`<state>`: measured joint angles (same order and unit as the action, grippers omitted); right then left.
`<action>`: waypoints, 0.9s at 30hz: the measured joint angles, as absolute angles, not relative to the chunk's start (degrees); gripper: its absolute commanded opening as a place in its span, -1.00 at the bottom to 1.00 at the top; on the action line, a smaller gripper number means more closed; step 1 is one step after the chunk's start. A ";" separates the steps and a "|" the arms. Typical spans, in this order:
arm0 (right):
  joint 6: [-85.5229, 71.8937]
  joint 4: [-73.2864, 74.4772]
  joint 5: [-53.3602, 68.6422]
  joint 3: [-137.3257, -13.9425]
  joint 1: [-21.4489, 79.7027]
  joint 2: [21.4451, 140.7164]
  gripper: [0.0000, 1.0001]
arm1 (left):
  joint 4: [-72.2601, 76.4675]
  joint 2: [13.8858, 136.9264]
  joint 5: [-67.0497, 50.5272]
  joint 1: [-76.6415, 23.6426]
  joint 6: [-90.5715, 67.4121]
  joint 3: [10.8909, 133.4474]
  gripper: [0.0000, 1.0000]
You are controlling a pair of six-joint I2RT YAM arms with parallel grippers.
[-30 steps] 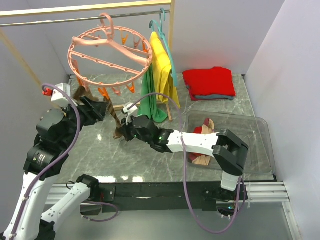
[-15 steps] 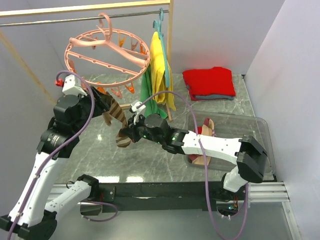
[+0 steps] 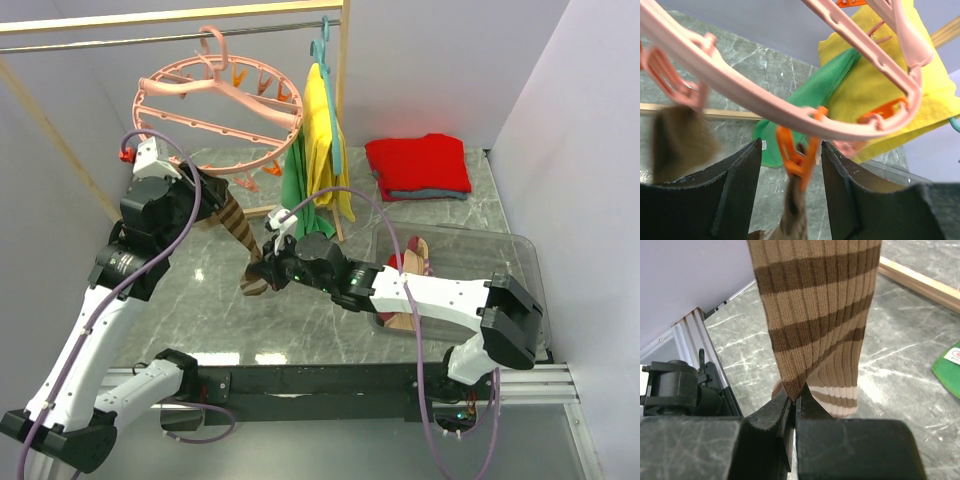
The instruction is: Remove the socks clipped to the hanger
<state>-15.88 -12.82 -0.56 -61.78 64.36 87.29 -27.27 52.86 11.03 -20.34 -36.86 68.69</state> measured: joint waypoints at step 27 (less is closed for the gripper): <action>-18.59 -8.14 -5.04 -54.00 64.03 76.79 -1.00 | -21.67 55.35 7.77 -20.16 -36.49 68.36 -0.98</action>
